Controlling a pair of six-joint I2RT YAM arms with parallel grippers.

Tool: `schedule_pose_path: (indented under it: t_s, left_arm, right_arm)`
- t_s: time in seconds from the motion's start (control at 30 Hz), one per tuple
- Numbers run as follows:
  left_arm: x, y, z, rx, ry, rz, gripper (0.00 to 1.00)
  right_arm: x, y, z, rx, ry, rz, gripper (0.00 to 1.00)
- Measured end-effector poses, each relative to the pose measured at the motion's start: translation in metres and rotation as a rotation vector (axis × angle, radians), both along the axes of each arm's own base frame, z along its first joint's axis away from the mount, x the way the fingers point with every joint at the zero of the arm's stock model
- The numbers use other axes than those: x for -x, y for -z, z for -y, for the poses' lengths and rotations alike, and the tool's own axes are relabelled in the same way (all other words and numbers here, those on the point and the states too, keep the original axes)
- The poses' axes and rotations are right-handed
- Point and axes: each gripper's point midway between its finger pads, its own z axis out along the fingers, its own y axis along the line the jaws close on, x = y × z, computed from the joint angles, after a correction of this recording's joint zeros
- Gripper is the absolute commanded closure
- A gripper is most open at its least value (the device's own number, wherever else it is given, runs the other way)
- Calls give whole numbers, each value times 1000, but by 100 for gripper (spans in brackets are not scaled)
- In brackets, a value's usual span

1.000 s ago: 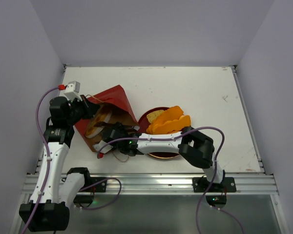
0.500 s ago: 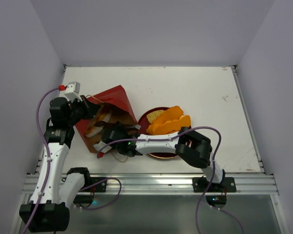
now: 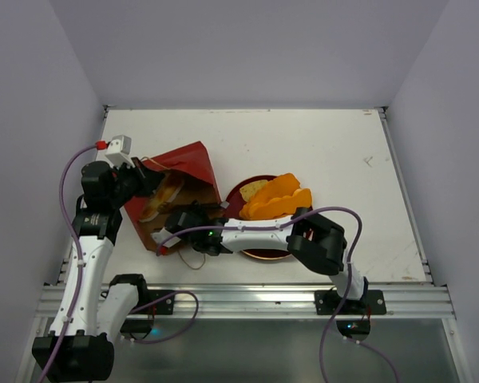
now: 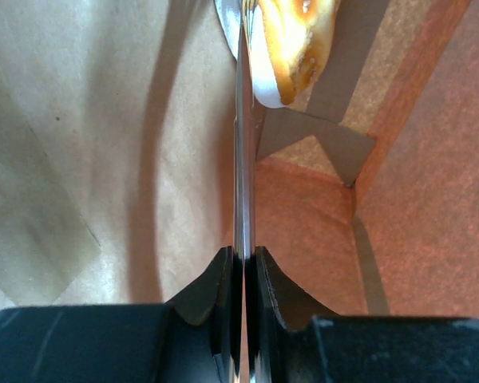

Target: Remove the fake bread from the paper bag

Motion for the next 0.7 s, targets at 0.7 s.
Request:
schedule_pose_path:
  t_s: [0.7]
  left_arm:
    - [-1, 4, 1, 11, 4, -3, 100]
  right_arm:
    - [17, -35, 22, -74, -21, -73, 80]
